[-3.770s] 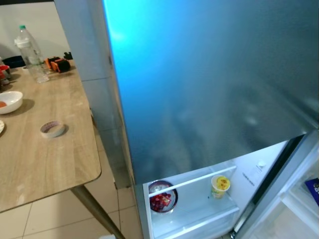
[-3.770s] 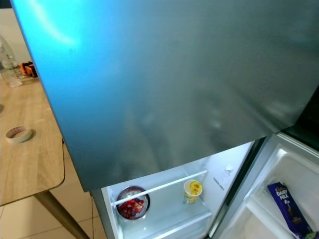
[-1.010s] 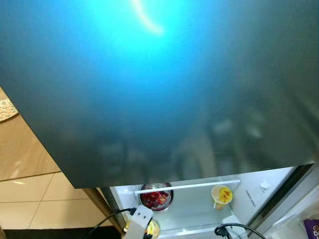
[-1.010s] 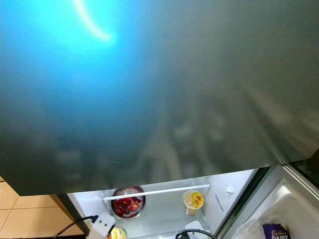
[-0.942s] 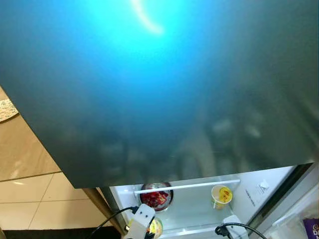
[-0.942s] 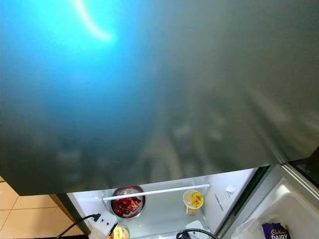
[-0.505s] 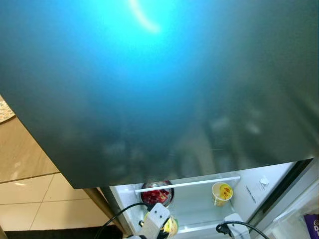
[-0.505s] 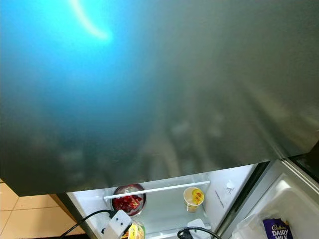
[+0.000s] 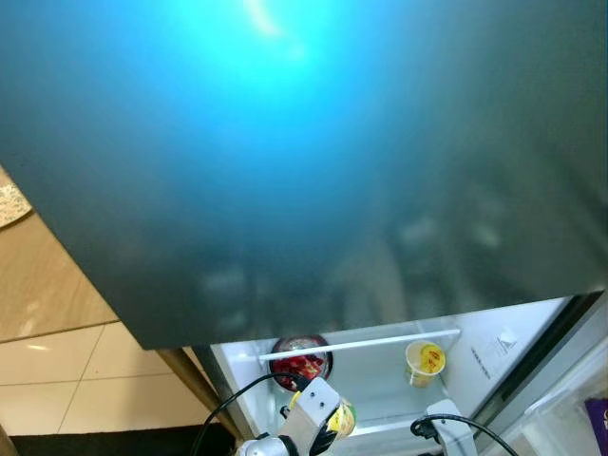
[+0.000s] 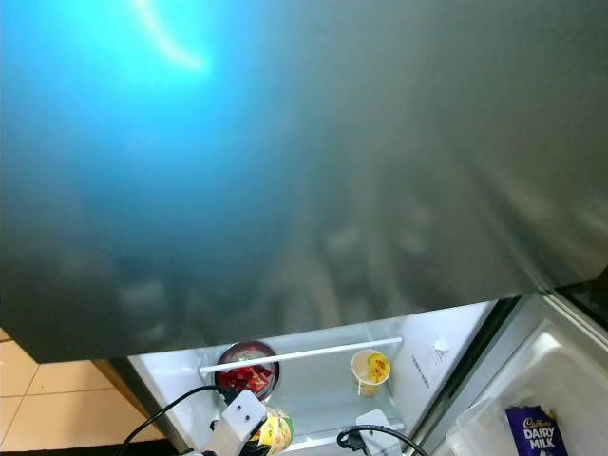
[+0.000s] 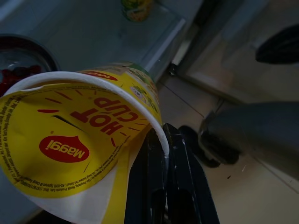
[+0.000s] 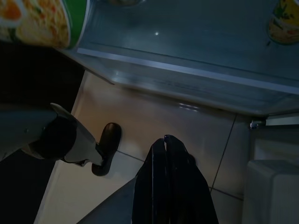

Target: Restocking fridge

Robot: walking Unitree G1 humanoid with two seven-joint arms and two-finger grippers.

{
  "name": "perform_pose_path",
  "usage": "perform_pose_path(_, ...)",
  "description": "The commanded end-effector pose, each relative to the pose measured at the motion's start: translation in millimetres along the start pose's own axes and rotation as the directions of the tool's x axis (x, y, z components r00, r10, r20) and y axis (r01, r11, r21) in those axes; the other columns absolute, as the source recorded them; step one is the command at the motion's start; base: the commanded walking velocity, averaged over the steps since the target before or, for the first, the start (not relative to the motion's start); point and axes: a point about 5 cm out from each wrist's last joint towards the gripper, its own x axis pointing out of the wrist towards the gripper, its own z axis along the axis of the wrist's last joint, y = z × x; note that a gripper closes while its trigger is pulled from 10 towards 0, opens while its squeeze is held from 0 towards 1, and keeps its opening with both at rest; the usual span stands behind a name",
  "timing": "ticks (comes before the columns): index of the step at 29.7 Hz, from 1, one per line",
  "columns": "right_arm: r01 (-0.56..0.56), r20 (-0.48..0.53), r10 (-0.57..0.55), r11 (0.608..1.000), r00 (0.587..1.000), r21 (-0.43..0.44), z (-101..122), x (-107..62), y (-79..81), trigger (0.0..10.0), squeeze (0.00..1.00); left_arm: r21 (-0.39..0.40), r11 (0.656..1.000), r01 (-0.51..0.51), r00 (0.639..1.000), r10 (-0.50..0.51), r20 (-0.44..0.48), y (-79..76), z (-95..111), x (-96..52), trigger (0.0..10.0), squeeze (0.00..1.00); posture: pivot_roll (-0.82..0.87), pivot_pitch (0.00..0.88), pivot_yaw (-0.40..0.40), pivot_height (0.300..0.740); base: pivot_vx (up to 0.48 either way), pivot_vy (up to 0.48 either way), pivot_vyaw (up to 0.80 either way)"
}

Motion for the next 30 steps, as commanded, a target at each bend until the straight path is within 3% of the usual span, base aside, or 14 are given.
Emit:
perform_pose_path(1, 0.002, 0.008, -0.002, 1.0, 1.0, 0.001, -1, 0.0, 1.1, 10.0, 0.0, 0.012, 1.0, 0.014, 1.0, -0.014, -0.018, -5.3, -4, 0.7, 10.0, 0.0, -0.12, 0.079, 0.065, 0.635, 0.0, 0.0, 0.0)
perform_pose_path(14, 0.004, 0.055, -0.006, 1.0, 0.998, 0.027, 5, -0.8, -1.7, 10.0, 0.0, 0.031, 0.999, 0.022, 1.0, -0.022, -0.014, -6.4, -1, 2.5, 10.0, 0.0, -0.12, 0.083, 0.066, 0.601, 0.0, 0.0, 0.0)
perform_pose_path(18, -0.027, 0.135, 0.023, 0.999, 0.991, 0.025, 25, 2.8, -1.7, 10.0, 0.0, 0.064, 0.998, 0.009, 0.999, -0.012, 0.038, -3.4, 14, 6.6, 10.0, 0.0, -0.12, 0.081, 0.076, 0.601, 0.0, 0.0, 0.0)
perform_pose_path(25, -0.037, 0.182, 0.033, 0.999, 0.983, 0.02, 38, 4.8, -1.8, 10.0, 0.0, 0.08, 0.997, 0.009, 0.998, -0.014, 0.064, -0.9, 21, 7.7, 10.0, 0.0, -0.12, 0.113, 0.095, 0.586, 0.0, 0.0, 0.0)
perform_pose_path(30, -0.083, 0.265, 0.086, 0.996, 0.96, -0.023, 59, 7.2, 3.2, 10.0, 0.0, 0.143, 0.989, -0.046, 0.991, 0.027, 0.133, 15.9, 49, 8.4, 10.0, 0.0, -0.11, 0.168, 0.1, 0.556, 0.0, 0.0, 0.0)
